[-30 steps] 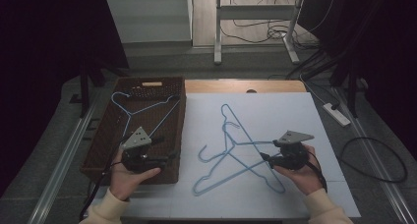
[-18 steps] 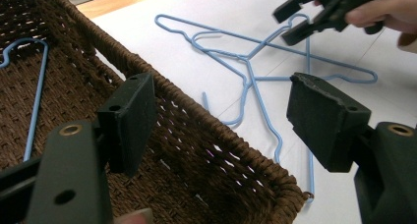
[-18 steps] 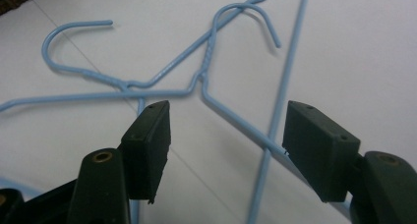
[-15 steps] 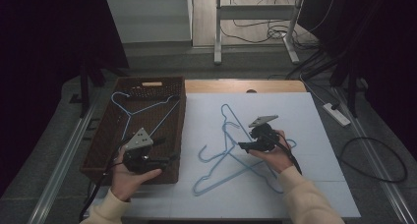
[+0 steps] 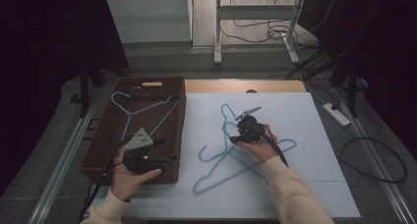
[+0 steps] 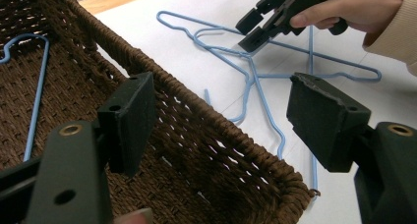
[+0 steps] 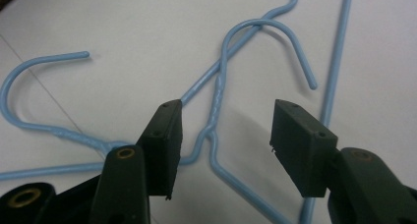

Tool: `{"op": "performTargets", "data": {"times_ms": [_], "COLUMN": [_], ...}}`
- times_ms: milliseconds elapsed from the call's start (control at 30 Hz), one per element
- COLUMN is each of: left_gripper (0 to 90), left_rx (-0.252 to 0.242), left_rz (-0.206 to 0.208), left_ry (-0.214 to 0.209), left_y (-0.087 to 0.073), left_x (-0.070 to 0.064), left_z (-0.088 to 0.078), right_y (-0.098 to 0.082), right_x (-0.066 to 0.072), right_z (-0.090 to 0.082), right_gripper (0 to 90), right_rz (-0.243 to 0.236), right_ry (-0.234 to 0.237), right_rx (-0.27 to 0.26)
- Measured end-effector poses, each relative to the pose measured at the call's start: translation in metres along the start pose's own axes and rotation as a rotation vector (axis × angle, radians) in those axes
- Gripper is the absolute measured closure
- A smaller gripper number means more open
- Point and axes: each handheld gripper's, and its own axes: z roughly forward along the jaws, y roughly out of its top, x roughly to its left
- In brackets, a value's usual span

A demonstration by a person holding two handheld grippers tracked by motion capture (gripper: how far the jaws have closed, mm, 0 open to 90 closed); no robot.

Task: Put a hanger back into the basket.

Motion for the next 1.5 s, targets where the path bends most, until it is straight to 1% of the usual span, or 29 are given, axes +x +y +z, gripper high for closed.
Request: {"op": "performTargets", "data": {"times_ms": [200,267,333,433,633,667,767,800,833,867,900,933,1033,1100,1233,1267,1300,1400,1433,1467,1500], "left_gripper": [27.6,27.6,27.6,27.6,27.6,27.6,27.6,27.6,27.6,27.6,27.6,27.6,27.6,27.6,27.7,27.7,27.7,27.7,27.7,27.7,27.7], "left_rx": [0.002,0.002,0.002,0.002,0.001,0.001,-0.001,0.000,-0.001,-0.001,-0.003,-0.004,-0.005,-0.008,-0.013,-0.013,-0.014,-0.012,-0.010,-0.009,-0.009], "left_rz": [0.000,0.000,0.000,0.000,0.000,0.000,-0.001,0.000,0.000,0.000,-0.001,-0.001,0.001,0.000,0.000,0.000,-0.001,-0.002,-0.003,-0.003,-0.003], "left_ry": [0.000,0.001,0.002,0.003,0.004,0.004,0.004,0.004,0.004,0.004,0.004,0.003,0.004,0.004,0.000,-0.001,-0.001,-0.006,-0.009,-0.012,-0.012], "left_y": [0.000,-0.001,-0.001,-0.001,-0.001,-0.001,-0.001,-0.001,-0.001,-0.001,-0.001,-0.001,-0.001,-0.001,0.000,0.000,0.000,0.000,0.000,0.001,0.001], "left_x": [0.000,0.000,0.000,0.000,0.001,0.001,0.001,0.001,0.001,0.001,0.000,0.000,0.000,0.000,-0.001,-0.002,-0.002,-0.003,-0.004,-0.005,-0.005], "left_z": [0.000,0.000,0.000,0.000,-0.001,-0.001,-0.002,-0.002,-0.001,-0.001,-0.002,-0.002,-0.002,-0.003,-0.005,-0.005,-0.005,-0.004,-0.004,-0.004,-0.004], "right_y": [0.008,0.010,0.011,0.014,0.017,0.017,0.018,0.018,0.019,0.019,0.020,0.020,0.021,0.021,0.019,0.018,0.018,0.017,0.017,0.017,0.017], "right_x": [0.004,0.005,0.007,0.010,0.014,0.014,0.015,0.015,0.015,0.015,0.014,0.014,0.015,0.015,0.016,0.016,0.016,0.017,0.017,0.018,0.019], "right_z": [0.011,0.014,0.017,0.020,0.023,0.023,0.023,0.024,0.024,0.024,0.024,0.024,0.024,0.024,0.022,0.018,0.017,0.007,0.007,0.000,-0.003], "right_gripper": [51.2,52.9,55.3,59.2,67.7,67.7,75.1,79.7,82.0,82.0,84.4,85.2,86.1,86.2,86.3,86.3,86.4,86.4,86.4,86.3,86.3], "right_rz": [-0.007,-0.013,-0.022,-0.034,-0.035,-0.035,-0.010,0.009,0.019,0.019,0.056,0.068,0.086,0.094,0.089,0.090,0.088,0.078,0.078,0.069,0.069], "right_ry": [-0.002,-0.011,-0.010,-0.022,-0.038,-0.038,-0.038,-0.044,-0.047,-0.047,-0.049,-0.053,-0.064,-0.069,-0.084,-0.082,-0.081,-0.071,-0.071,-0.067,-0.066], "right_rx": [0.035,0.049,0.065,0.087,0.123,0.123,0.131,0.135,0.136,0.136,0.148,0.148,0.154,0.152,0.138,0.109,0.103,0.061,0.061,0.033,0.020]}}
